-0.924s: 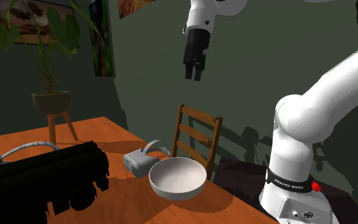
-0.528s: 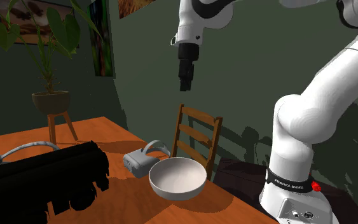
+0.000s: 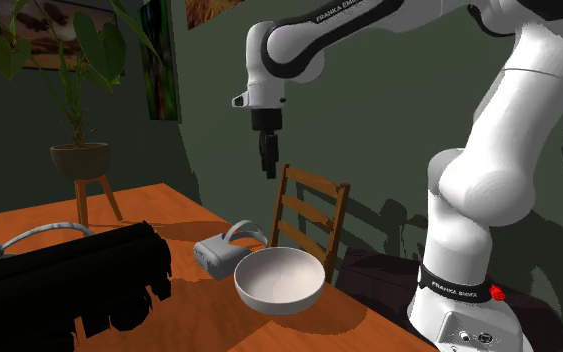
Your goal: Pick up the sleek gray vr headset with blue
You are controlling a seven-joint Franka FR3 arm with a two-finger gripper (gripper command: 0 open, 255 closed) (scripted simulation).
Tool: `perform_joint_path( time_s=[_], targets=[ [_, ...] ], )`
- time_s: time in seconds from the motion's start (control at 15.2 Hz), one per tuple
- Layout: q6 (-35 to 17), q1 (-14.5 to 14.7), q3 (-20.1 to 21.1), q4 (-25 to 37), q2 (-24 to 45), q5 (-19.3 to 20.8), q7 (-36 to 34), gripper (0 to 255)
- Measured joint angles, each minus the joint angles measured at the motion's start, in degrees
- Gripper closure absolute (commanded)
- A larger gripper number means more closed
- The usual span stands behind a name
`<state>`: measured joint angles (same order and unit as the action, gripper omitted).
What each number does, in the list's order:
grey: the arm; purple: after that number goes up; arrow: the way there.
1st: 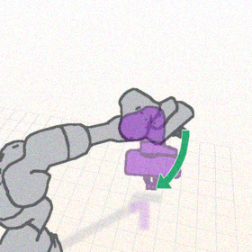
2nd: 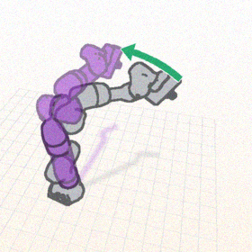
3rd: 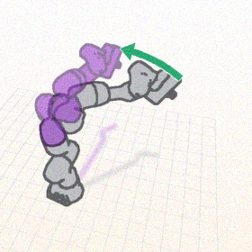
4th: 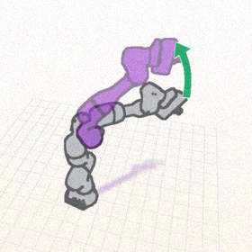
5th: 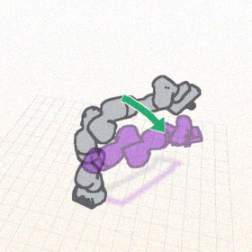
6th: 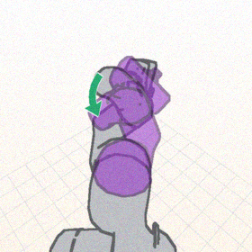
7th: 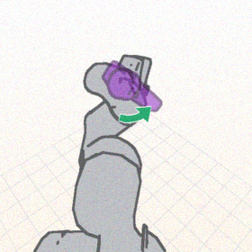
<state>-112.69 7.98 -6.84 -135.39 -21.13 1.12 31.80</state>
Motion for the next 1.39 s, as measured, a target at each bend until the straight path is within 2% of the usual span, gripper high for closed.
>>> perform_joint_path(
  time_s=[0.59, 1.19, 1.25, 1.39],
  targets=[
    [-12.09, 4.14, 0.67, 3.67, 18.37, 4.87, 19.96, 0],
    [-18.94, 4.34, 0.82, 2.57, 24.36, 5.76, 22.28, 0],
    [-19.21, 4.35, 0.84, 2.46, 24.52, 5.76, 22.24, 255],
    [-19.39, 4.34, 0.83, 2.41, 24.62, 5.76, 22.25, 255]
  ],
)
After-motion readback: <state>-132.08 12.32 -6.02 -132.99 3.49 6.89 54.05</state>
